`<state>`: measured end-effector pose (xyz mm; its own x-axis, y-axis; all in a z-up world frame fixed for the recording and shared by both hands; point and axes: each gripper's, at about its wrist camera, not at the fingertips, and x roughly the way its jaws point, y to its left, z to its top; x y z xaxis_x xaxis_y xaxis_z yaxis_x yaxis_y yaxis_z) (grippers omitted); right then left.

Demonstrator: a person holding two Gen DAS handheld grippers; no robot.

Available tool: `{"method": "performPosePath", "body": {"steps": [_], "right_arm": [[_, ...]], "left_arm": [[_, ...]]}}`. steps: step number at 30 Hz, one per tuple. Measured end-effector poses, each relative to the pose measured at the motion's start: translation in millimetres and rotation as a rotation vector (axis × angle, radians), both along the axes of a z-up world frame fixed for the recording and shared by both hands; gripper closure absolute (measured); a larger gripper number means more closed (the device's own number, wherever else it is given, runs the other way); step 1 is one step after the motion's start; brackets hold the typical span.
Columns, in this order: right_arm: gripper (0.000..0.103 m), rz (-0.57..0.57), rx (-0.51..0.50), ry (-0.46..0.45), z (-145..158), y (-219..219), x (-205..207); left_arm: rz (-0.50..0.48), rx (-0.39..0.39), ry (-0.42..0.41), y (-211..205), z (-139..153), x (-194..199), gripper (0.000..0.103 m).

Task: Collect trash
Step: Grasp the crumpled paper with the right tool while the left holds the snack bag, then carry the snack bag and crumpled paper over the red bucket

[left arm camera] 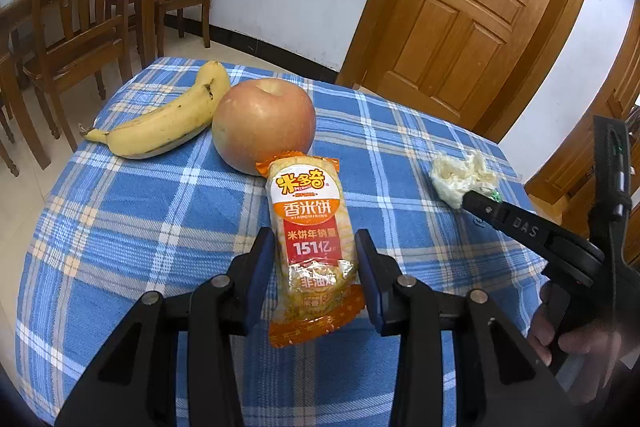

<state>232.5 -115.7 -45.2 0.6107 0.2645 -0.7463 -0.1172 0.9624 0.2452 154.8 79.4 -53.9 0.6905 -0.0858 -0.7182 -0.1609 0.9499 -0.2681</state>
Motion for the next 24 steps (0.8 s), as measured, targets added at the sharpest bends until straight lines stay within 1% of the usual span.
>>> {"method": "performPosePath", "body": {"steps": [13,20,24], "right_arm": [[0.093,0.004,0.046,-0.062,26,-25,-39],[0.093,-0.013,0.079,-0.098,42,-48,-66],[0.093,-0.031,0.093,-0.111,48,-61,-82]], "left_arm": [[-0.010,0.024,0.004,-8,2,0,0.062],[-0.031,0.042,-0.009,-20,10,-8,0.062],[-0.055,0.030,-0.019,-30,16,-14,0.062]]}}
